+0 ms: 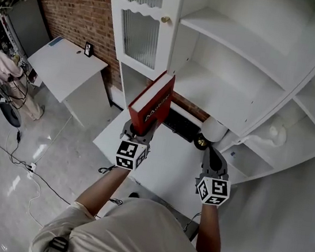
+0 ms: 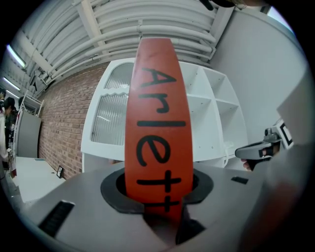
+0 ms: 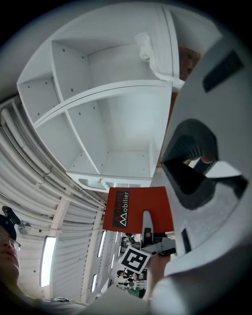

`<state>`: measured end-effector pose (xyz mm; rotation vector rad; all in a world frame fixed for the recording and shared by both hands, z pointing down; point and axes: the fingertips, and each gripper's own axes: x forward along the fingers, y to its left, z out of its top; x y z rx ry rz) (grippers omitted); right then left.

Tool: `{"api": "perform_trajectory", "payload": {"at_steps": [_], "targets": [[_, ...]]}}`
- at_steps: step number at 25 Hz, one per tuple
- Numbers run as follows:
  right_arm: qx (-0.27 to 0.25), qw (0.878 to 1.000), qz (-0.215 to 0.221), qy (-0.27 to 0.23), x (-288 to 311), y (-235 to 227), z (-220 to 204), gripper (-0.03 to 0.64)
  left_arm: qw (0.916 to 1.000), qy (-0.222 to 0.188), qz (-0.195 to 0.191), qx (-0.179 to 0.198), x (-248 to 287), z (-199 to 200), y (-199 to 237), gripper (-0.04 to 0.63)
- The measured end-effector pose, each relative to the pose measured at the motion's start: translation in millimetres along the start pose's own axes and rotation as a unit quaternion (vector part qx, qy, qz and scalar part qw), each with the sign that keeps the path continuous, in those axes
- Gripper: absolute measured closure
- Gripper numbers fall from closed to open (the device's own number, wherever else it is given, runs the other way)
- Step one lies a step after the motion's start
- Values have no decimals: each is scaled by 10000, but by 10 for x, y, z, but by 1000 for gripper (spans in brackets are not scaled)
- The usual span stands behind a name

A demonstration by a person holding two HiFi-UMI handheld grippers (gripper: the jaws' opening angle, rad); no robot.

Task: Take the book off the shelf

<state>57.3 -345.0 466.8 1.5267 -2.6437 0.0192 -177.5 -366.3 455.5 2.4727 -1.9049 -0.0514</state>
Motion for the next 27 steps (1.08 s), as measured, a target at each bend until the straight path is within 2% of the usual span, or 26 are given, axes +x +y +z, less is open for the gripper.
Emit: {"api": "perform_trajectory", "payload": {"at_steps": [27], "targets": [[-16, 9998, 162, -88, 85, 44, 53, 618, 9999, 111, 108, -72, -80, -120, -2, 445]]}}
